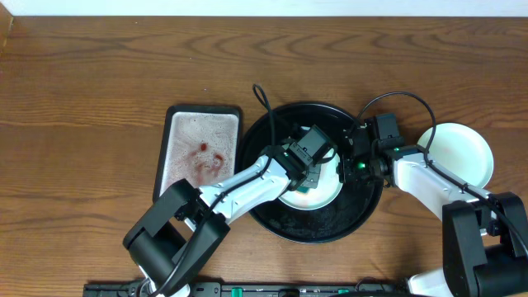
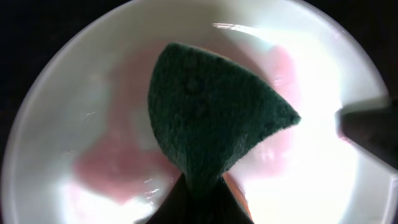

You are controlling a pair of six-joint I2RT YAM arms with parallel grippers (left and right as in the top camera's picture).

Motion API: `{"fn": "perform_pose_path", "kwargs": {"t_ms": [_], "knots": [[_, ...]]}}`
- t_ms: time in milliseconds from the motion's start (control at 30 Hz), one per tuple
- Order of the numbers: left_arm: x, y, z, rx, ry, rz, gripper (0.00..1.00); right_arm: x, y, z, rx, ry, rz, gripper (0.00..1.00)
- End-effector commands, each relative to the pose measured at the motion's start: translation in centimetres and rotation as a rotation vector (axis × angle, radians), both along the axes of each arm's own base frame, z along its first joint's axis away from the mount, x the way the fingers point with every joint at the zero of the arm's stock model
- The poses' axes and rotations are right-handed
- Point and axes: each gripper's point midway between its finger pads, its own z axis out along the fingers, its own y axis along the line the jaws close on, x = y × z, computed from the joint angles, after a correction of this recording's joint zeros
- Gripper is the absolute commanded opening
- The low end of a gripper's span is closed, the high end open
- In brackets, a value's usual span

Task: Clean dirty plates on tray and stack at the side
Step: 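Scrub the stained pale green plate with the sponge in the left gripper, then put the sponge back into the soapy tray with the left gripper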

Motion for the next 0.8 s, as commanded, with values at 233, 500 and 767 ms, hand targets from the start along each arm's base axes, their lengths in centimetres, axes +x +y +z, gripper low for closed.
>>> {"fn": "perform_pose_path", "kwargs": {"t_ms": [233, 500, 767], "knots": [[2.6, 6.5, 7.4, 0.033, -0.133, 0.096, 0.07, -2.7, -0.2, -2.5, -0.034, 0.093, 0.022, 0.16], [4.0, 13.8, 10.1, 0.007, -0.106, 0.253, 0.08, -2.1, 0.0, -2.4, -0.022, 0.068, 0.024, 0.04], [4.4, 18.5, 7.6, -0.053, -0.021, 0.314, 0.07, -1.3, 0.2, -1.5, -0.018, 0.014, 0.052, 0.01]]}}
